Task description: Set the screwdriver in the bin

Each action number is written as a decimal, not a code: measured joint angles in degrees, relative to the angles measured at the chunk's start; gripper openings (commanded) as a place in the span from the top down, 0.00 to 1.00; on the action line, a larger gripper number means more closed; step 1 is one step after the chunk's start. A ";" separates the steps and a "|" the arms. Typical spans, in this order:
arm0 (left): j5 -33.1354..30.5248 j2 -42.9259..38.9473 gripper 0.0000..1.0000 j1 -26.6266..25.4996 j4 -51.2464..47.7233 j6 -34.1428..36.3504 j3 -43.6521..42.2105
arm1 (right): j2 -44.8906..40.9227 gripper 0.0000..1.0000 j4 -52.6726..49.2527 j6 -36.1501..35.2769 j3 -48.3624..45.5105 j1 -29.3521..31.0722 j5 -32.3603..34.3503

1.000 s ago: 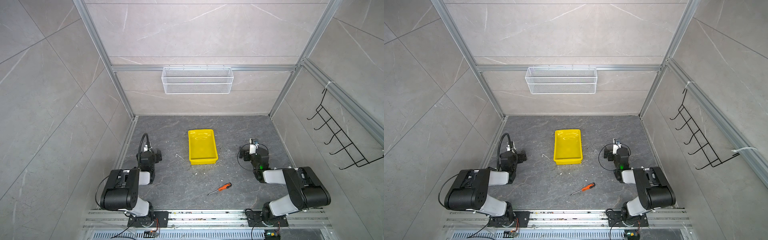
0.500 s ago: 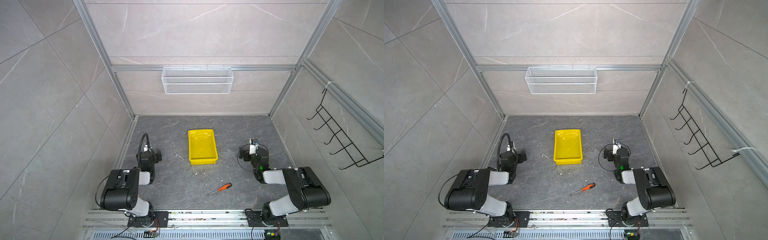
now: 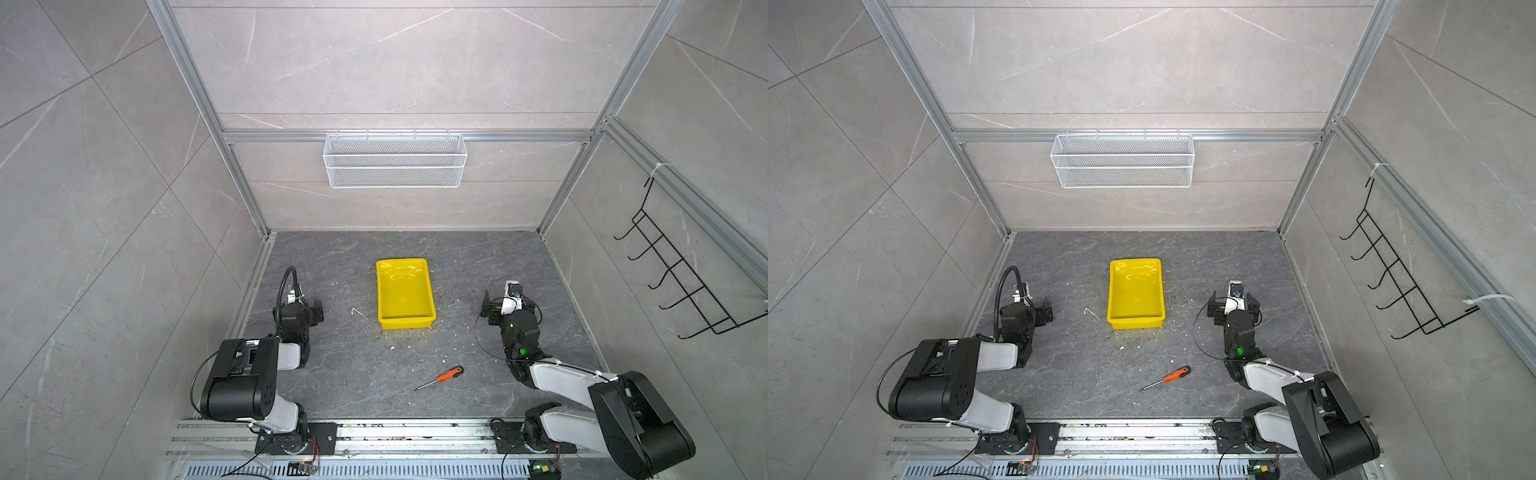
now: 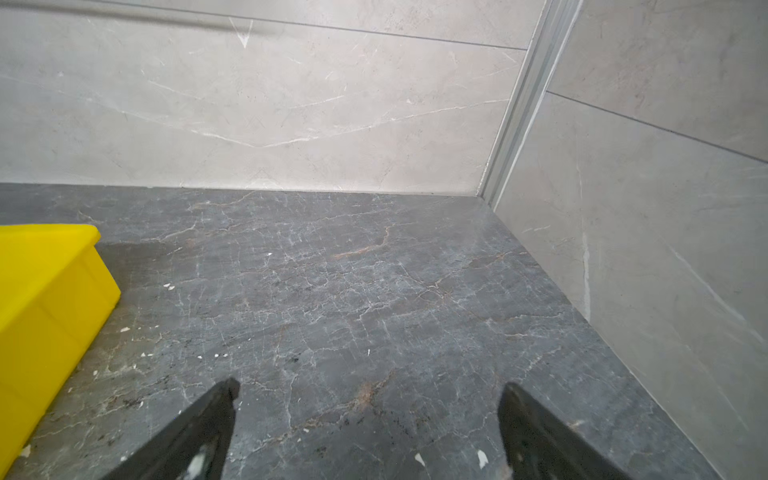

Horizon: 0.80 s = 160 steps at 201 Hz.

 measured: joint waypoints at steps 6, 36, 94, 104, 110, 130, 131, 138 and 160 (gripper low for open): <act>0.00 0.00 0.00 0.00 0.00 0.00 0.00 | -0.13 0.01 -0.57 -0.59 0.28 0.85 0.35; 0.00 0.00 0.00 0.00 0.00 0.00 0.00 | -1.97 0.01 -1.51 -3.32 0.48 3.80 0.57; 0.00 0.00 0.00 0.00 -0.02 0.00 0.00 | -1.77 0.01 1.20 -7.28 1.25 6.23 -2.43; -0.07 0.00 0.00 0.00 0.07 0.02 0.00 | -2.23 0.01 1.55 -8.00 1.25 6.75 -3.10; -0.07 -0.13 0.00 0.00 -0.02 0.02 0.00 | -2.82 0.01 1.75 -8.41 1.20 6.88 -3.45; -0.96 -4.92 0.00 -0.87 -4.04 -0.07 -0.39 | -5.09 0.01 2.67 -9.07 1.01 6.93 -3.72; -1.03 -5.27 0.00 -0.94 -4.46 -0.07 -0.39 | -5.16 0.01 2.71 -9.05 1.01 6.91 -3.72; -1.88 -9.22 0.00 -1.55 -8.31 -0.85 -0.26 | -5.57 0.01 3.04 -9.09 1.01 6.93 -3.74; -4.48 -23.54 0.00 -2.91 -24.26 -5.73 4.04 | -5.79 0.01 3.34 -9.27 0.96 6.93 -4.35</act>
